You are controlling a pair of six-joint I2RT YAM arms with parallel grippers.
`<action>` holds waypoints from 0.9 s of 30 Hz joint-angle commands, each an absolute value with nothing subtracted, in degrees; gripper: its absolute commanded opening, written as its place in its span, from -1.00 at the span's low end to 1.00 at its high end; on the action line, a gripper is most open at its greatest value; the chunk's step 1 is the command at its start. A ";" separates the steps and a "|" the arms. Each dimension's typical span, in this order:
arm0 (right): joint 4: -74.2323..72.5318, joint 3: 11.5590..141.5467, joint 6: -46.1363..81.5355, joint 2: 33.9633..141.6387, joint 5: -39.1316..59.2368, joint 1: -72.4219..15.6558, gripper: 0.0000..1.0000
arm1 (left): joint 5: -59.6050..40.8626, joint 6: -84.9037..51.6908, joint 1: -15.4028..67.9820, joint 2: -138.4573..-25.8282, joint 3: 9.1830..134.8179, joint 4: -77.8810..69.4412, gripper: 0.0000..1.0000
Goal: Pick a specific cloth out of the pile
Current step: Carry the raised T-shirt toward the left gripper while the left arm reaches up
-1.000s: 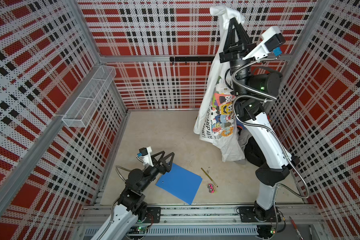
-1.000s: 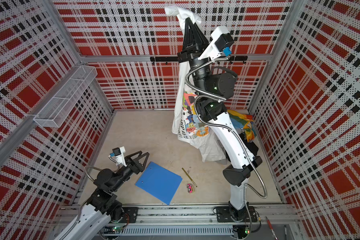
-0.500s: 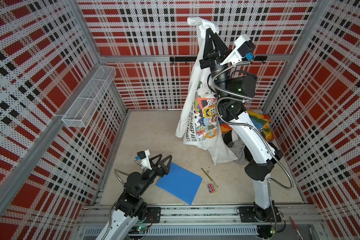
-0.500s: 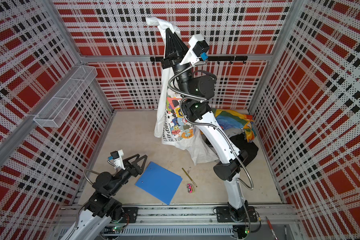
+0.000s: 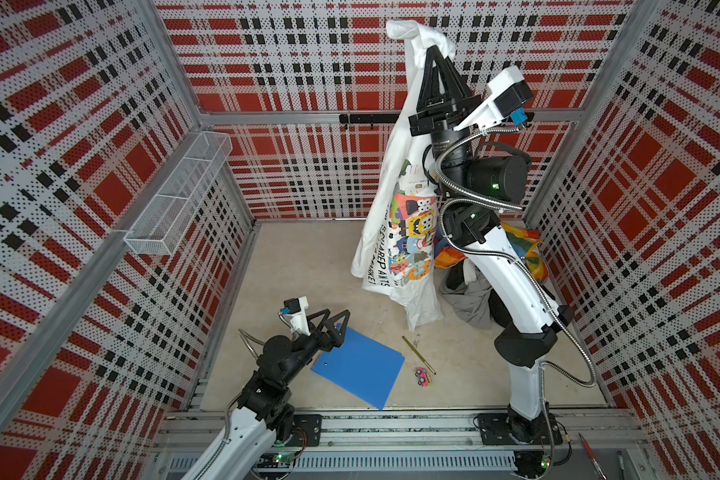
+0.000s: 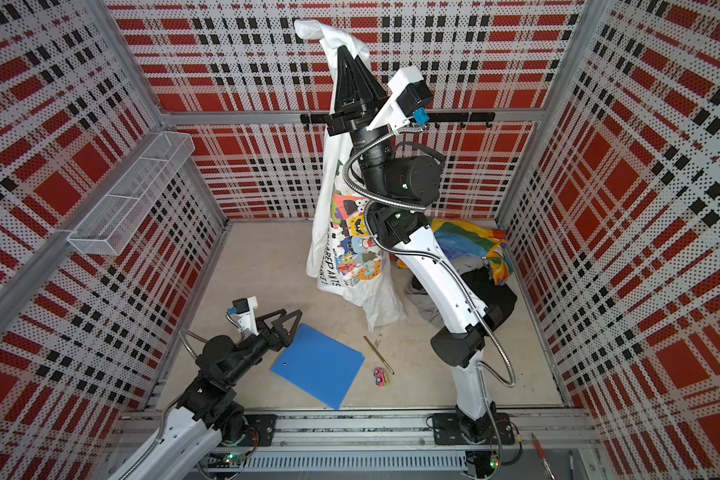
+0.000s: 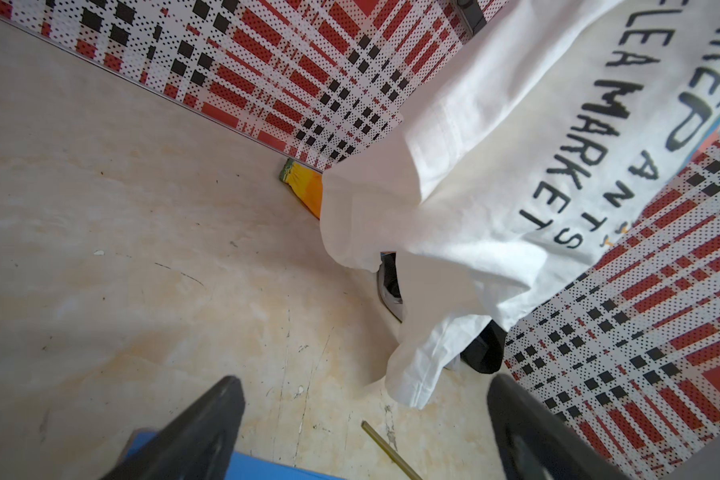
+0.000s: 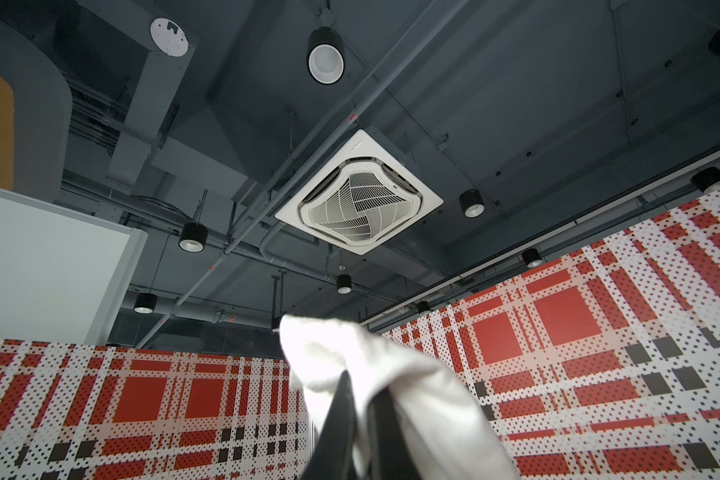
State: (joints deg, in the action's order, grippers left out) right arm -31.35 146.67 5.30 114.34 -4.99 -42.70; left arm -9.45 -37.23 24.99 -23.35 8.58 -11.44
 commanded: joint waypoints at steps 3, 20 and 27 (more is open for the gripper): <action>-33.49 143.92 4.70 112.33 -5.15 -42.87 -1.00 | -9.38 -37.29 26.12 -22.96 8.44 -14.15 0.87; -28.00 148.09 9.69 117.89 -0.12 -42.93 -1.00 | -6.47 -34.05 30.23 -27.91 12.10 -15.20 0.94; -34.64 142.98 11.22 111.83 1.91 -43.01 -1.00 | -5.99 -33.32 31.85 -32.13 13.45 -17.52 0.95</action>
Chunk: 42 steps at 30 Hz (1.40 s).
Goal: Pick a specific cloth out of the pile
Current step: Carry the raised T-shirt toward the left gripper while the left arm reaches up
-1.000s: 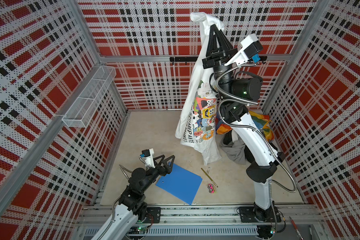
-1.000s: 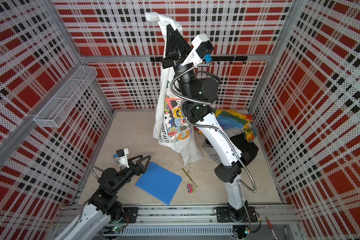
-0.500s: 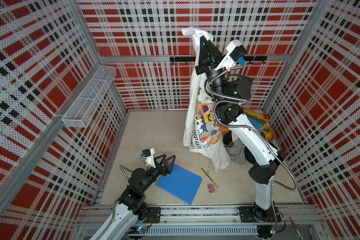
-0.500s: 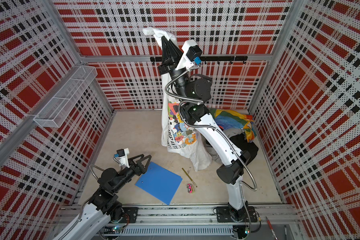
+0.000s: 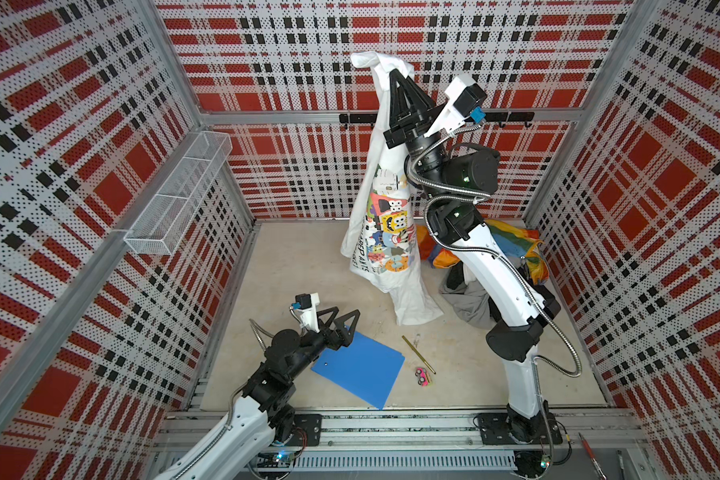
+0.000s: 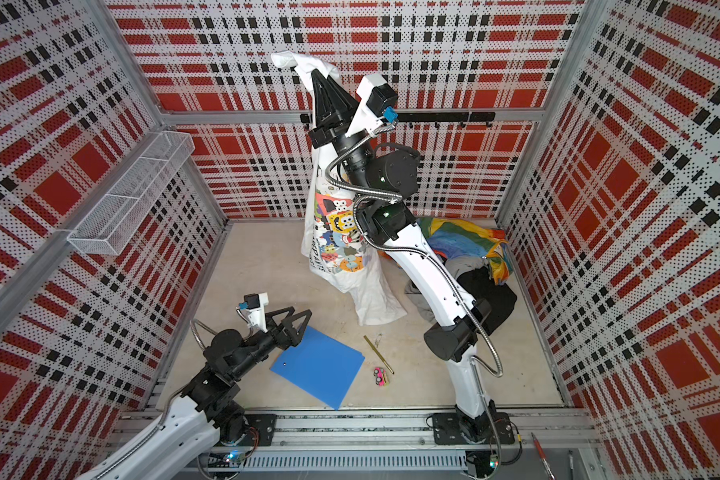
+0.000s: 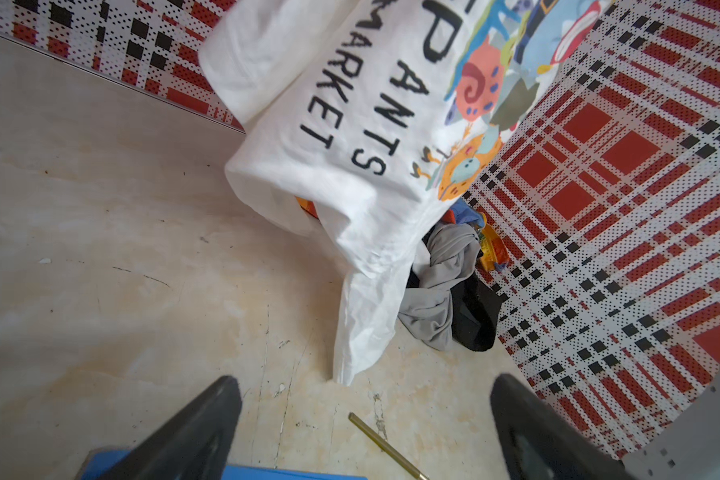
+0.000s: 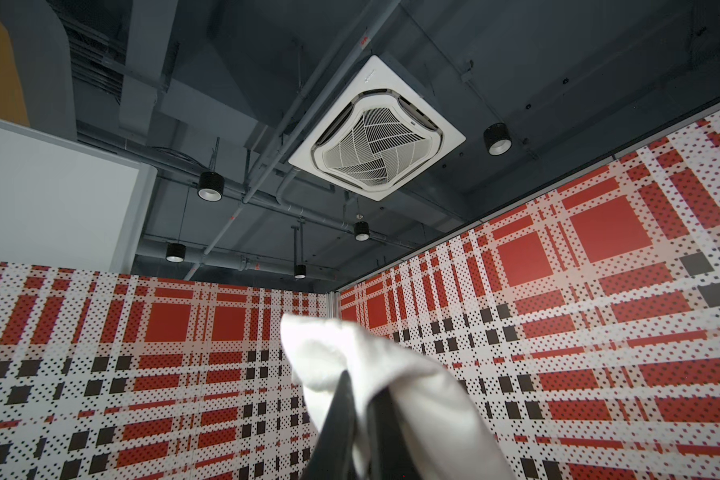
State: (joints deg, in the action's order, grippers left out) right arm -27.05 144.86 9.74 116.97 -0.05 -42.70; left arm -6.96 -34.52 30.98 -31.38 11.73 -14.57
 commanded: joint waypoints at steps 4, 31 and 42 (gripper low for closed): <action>-33.63 141.36 12.08 110.15 3.22 -42.97 -1.00 | -3.72 -32.26 34.36 -34.06 14.48 -18.20 1.00; -30.16 104.82 14.41 97.96 2.71 -42.97 -1.00 | -3.77 -23.88 31.84 -39.58 27.51 -17.76 0.98; -22.90 100.86 17.46 94.29 7.39 -42.98 -1.00 | -24.24 -16.88 22.89 -57.25 48.79 -22.06 0.98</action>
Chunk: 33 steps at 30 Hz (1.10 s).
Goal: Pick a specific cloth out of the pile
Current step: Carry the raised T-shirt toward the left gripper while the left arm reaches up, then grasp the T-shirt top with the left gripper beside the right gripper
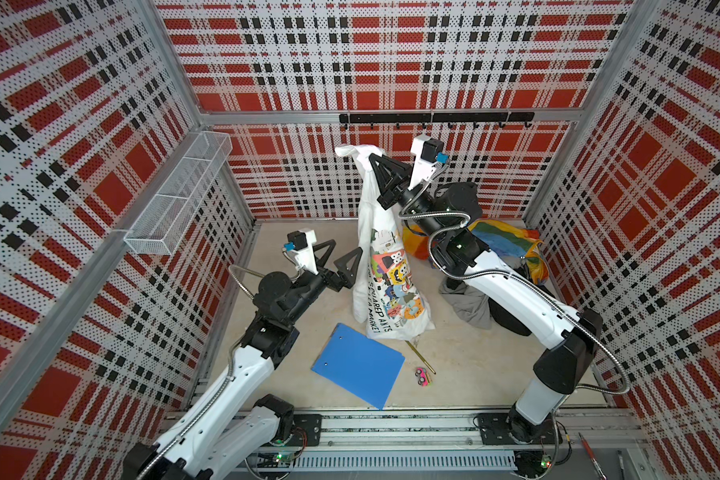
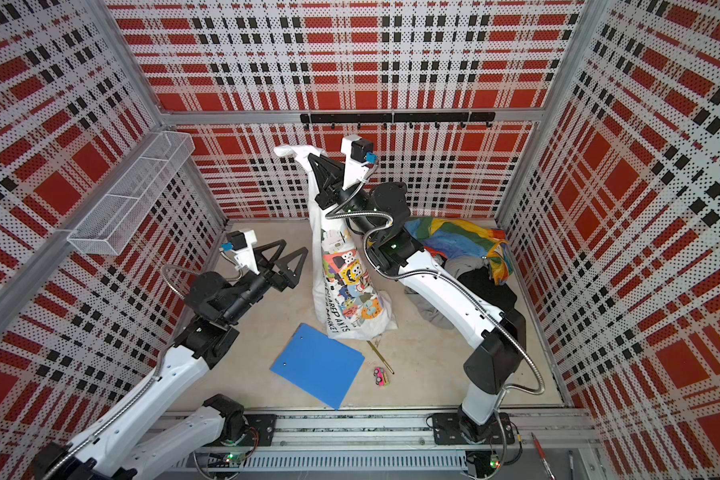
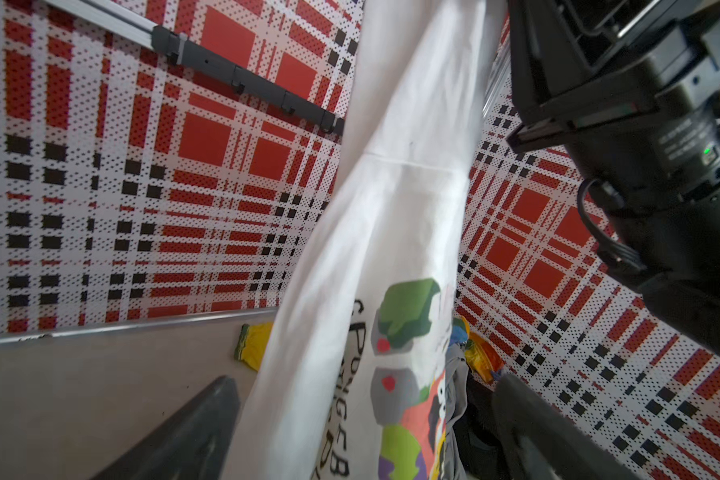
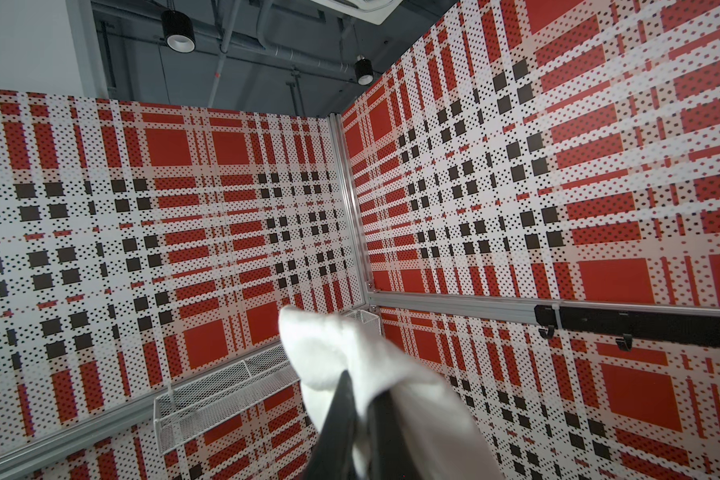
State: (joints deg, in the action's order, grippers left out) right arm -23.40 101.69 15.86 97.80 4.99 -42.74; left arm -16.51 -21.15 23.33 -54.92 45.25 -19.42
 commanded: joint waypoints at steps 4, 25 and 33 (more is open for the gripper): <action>-19.95 96.40 19.98 91.64 10.28 -42.98 -1.00 | -24.50 -15.63 22.83 -61.45 53.43 -22.19 0.98; -14.58 83.39 23.12 85.17 21.00 -43.14 -1.00 | -22.94 -18.01 23.61 -71.23 57.53 -27.33 0.40; -11.87 83.94 21.65 84.68 19.95 -43.15 -1.00 | -24.16 -19.35 23.19 -74.25 61.63 -27.27 -0.71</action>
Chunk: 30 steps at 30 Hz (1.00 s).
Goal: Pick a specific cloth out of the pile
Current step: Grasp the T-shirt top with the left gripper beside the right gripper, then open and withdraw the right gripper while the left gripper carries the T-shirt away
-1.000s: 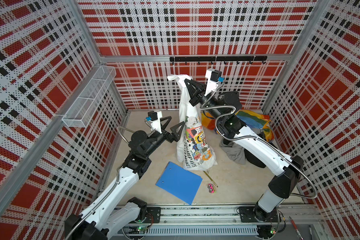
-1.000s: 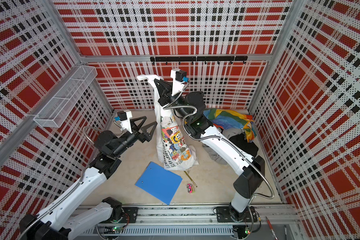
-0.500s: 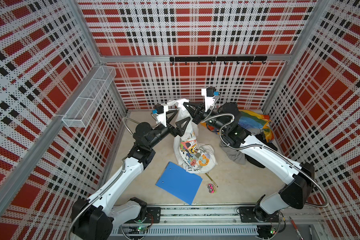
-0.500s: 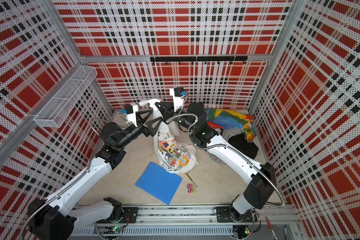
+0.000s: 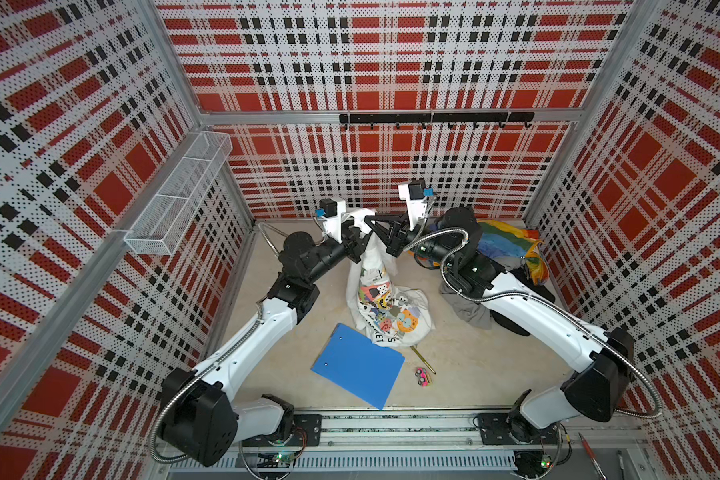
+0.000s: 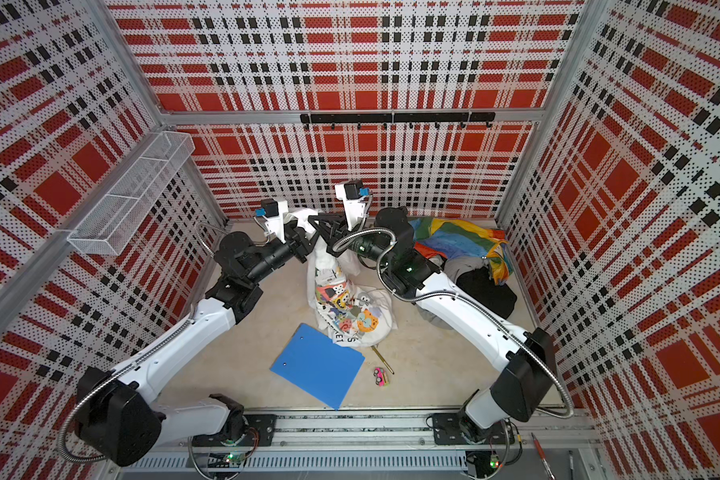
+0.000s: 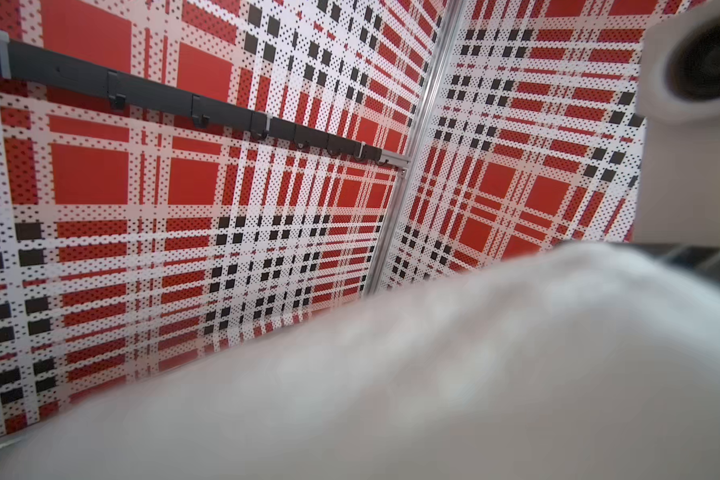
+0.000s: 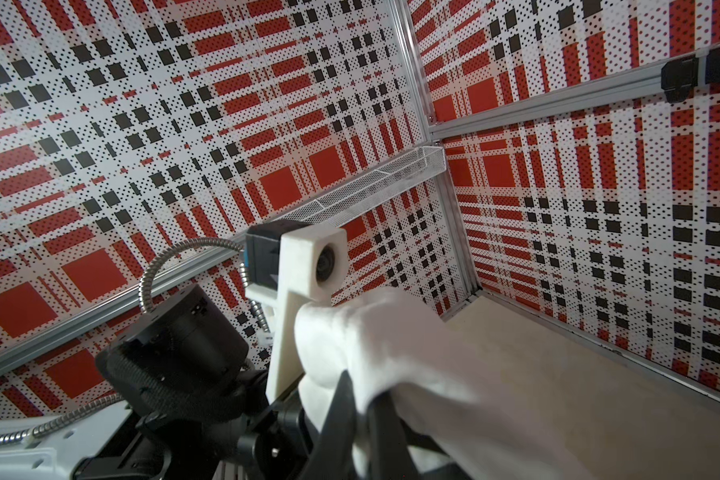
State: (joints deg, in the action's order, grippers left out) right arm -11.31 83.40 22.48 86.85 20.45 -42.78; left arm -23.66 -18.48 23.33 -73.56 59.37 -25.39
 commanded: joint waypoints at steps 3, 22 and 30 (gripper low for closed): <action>-9.23 85.25 20.34 84.51 17.64 -43.14 -0.34 | -24.43 -19.36 23.14 -74.23 63.37 -27.25 -0.89; 0.54 71.93 10.20 63.90 7.21 -43.04 0.93 | -24.30 -21.00 13.45 -82.82 86.85 -22.97 -0.95; 8.27 64.29 8.82 53.31 -1.89 -43.00 1.00 | -21.88 -25.80 7.01 -85.87 94.40 -25.64 -0.89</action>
